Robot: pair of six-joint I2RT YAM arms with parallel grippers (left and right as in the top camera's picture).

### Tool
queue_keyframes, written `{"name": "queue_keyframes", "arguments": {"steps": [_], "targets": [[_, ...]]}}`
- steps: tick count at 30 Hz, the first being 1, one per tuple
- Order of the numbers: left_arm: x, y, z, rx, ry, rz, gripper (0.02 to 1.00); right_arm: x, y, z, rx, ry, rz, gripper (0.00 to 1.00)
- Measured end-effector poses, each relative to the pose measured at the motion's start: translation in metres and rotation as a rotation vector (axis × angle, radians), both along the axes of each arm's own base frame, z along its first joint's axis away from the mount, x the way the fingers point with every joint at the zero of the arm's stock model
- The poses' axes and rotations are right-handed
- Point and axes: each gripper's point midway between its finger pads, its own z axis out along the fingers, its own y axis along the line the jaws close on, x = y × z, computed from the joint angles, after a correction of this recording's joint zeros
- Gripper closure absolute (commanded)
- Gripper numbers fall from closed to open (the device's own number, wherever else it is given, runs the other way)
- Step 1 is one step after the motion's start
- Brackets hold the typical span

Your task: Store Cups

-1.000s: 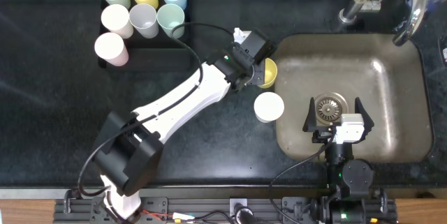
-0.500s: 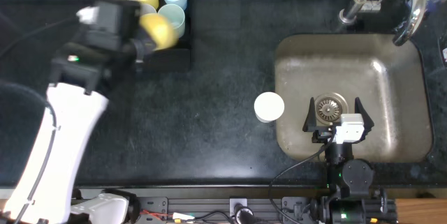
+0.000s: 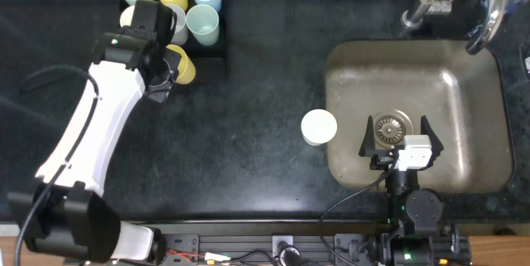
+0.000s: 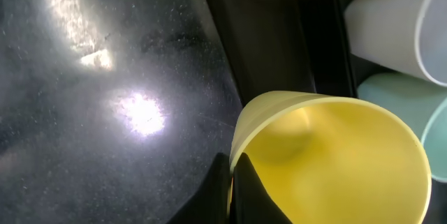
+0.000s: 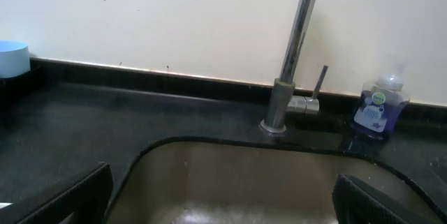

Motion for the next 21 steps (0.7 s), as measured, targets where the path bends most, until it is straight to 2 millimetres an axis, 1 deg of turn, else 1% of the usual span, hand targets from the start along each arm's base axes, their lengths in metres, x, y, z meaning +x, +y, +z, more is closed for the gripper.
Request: {"name": "queue_keyframes", "arguments": {"steps": [4,8,10,15,21], "targets": [[-0.001,0.005,0.002,0.020,0.007,0.034,0.982,0.000,0.000,0.000,0.000,0.000,0.000,0.007],[0.005,0.009,0.014,0.040,-0.025,0.054,0.982,0.000,0.000,0.000,0.000,0.000,0.000,0.003],[0.007,0.011,0.017,0.045,-0.035,0.062,0.982,0.000,0.000,0.000,0.000,0.000,0.000,0.005],[0.008,0.014,0.015,0.061,0.001,0.076,0.982,0.000,0.000,0.000,0.000,0.000,0.000,0.005],[0.018,0.016,0.014,0.073,0.031,0.083,0.982,0.000,0.000,0.000,0.000,0.000,0.000,0.003]]}}
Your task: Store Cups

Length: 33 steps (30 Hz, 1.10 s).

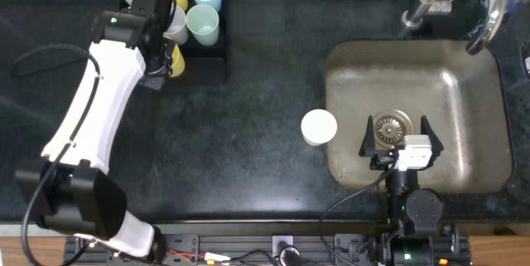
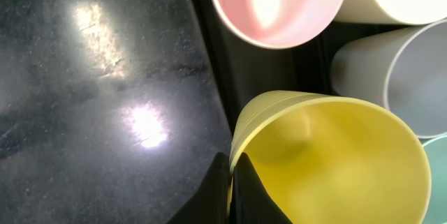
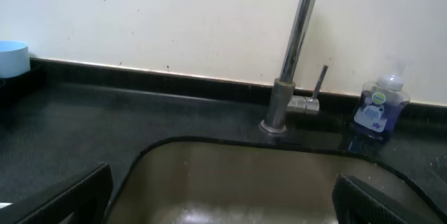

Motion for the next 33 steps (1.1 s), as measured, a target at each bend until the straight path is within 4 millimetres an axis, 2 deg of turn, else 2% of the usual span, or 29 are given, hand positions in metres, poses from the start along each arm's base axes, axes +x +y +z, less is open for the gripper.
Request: {"name": "queue_keyframes", "arguments": {"steps": [7,22,33], "targets": [[0.009,0.000,0.002,0.004,-0.009,0.003,0.982,0.000,0.000,0.000,0.000,0.000,0.000,0.003],[0.015,0.010,-0.016,0.010,0.035,0.036,0.982,0.000,0.000,0.000,0.000,0.001,0.000,0.003],[0.026,0.007,-0.030,0.004,0.033,0.035,0.982,0.000,0.000,0.000,0.000,0.001,0.001,0.005]]}}
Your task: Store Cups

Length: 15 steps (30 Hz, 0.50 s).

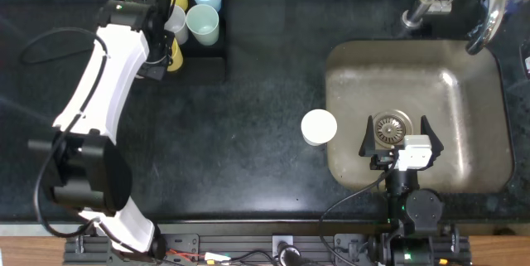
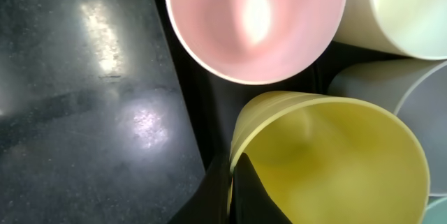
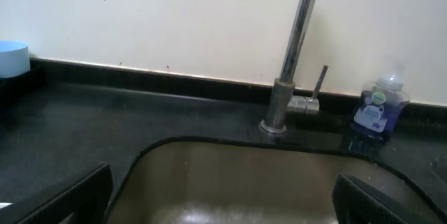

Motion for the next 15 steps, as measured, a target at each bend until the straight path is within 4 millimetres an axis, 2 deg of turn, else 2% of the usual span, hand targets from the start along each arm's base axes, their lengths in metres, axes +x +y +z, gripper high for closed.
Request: {"name": "queue_keyframes", "arguments": {"steps": [5,15], "targets": [[0.001,-0.002,-0.013,-0.006,0.030,-0.002,0.982,0.000,0.000,0.000,0.000,-0.001,0.000,0.003],[0.001,-0.002,-0.019,-0.005,0.047,-0.002,0.982,0.000,0.000,0.000,0.000,-0.001,0.000,0.005]]}}
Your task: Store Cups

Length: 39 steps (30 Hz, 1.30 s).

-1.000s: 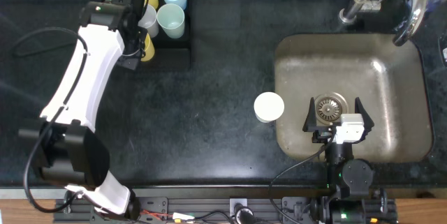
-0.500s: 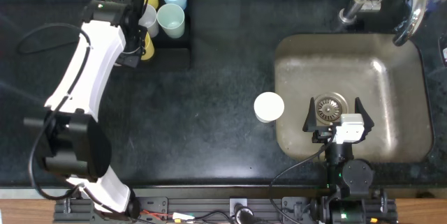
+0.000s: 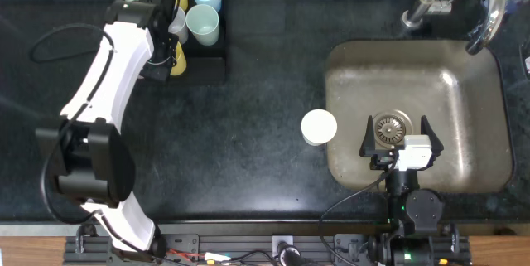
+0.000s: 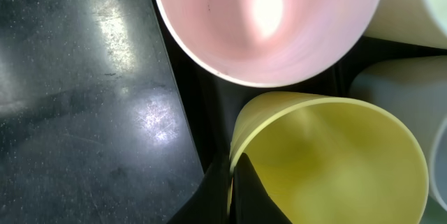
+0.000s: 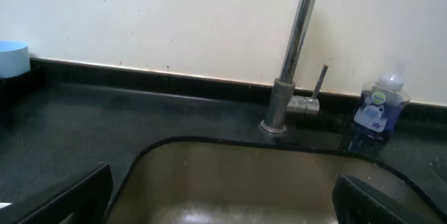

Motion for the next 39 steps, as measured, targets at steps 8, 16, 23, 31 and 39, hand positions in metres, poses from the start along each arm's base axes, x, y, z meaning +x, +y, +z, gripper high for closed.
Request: {"name": "queue_keyframes", "arguments": {"steps": [8,16,23,31,39], "targets": [[0.000,0.000,-0.007,0.003,0.020,0.000,0.982,0.000,0.000,0.000,0.000,0.000,0.000,0.003],[0.000,0.000,-0.008,0.004,0.026,0.000,0.982,0.000,0.000,0.000,0.000,0.000,-0.001,0.003],[0.001,0.000,-0.009,0.003,0.024,0.001,0.161,0.000,0.000,0.000,0.000,0.001,-0.001,0.005],[-0.010,0.001,-0.016,0.011,0.083,0.005,0.018,0.000,0.000,0.000,0.000,0.001,0.000,0.003],[-0.023,0.008,0.026,0.032,0.022,0.011,0.018,0.000,0.000,0.000,0.000,0.000,0.000,0.001]]}}
